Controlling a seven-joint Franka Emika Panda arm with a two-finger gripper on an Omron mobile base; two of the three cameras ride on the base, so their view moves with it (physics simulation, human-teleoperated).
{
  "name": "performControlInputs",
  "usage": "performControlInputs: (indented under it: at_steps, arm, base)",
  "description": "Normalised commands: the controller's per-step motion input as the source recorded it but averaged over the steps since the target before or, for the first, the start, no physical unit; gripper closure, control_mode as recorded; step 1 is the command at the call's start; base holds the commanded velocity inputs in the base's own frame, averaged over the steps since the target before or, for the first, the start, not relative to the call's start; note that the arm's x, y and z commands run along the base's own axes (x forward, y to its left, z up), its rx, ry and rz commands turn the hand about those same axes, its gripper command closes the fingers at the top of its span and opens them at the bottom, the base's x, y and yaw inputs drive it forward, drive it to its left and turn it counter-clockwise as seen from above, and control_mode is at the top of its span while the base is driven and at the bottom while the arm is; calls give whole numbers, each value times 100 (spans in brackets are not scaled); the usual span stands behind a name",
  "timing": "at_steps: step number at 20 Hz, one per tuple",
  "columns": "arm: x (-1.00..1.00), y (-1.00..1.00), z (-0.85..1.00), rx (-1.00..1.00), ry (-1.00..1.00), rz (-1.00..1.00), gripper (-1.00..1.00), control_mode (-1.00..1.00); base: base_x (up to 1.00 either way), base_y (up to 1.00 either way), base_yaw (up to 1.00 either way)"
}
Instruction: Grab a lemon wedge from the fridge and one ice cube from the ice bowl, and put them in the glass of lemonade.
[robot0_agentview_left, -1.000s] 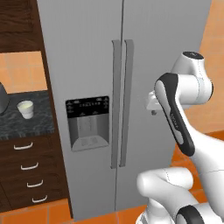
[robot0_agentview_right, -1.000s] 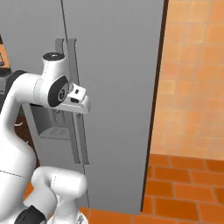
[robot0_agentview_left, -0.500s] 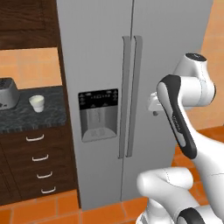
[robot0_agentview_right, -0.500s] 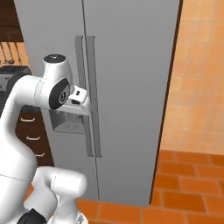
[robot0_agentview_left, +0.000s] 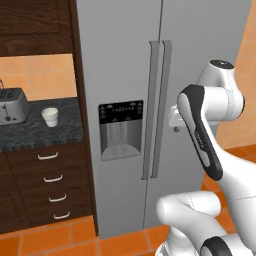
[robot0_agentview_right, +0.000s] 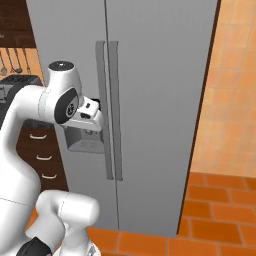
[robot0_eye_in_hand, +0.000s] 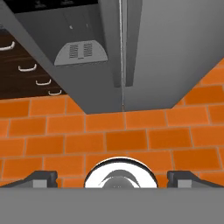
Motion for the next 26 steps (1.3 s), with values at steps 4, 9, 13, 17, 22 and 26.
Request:
performControlInputs:
  at_steps: [4, 9, 13, 17, 22, 26]
  arm:
    - [0, 0, 0, 0, 0, 0, -100, 100]
    - [0, 0, 0, 0, 0, 0, -100, 100]
    - [0, 0, 0, 0, 0, 0, -100, 100]
    - [0, 0, 0, 0, 0, 0, -100, 100]
    - [0, 0, 0, 0, 0, 0, -100, 100]
    - [0, 0, 0, 0, 0, 0, -100, 100]
  base:
    - [-34, -28, 0]
    - [-17, -41, -3]
    - [-13, -61, -14]
    - [3, -39, -1]
    - [34, -25, 10]
    - [0, -11, 14]
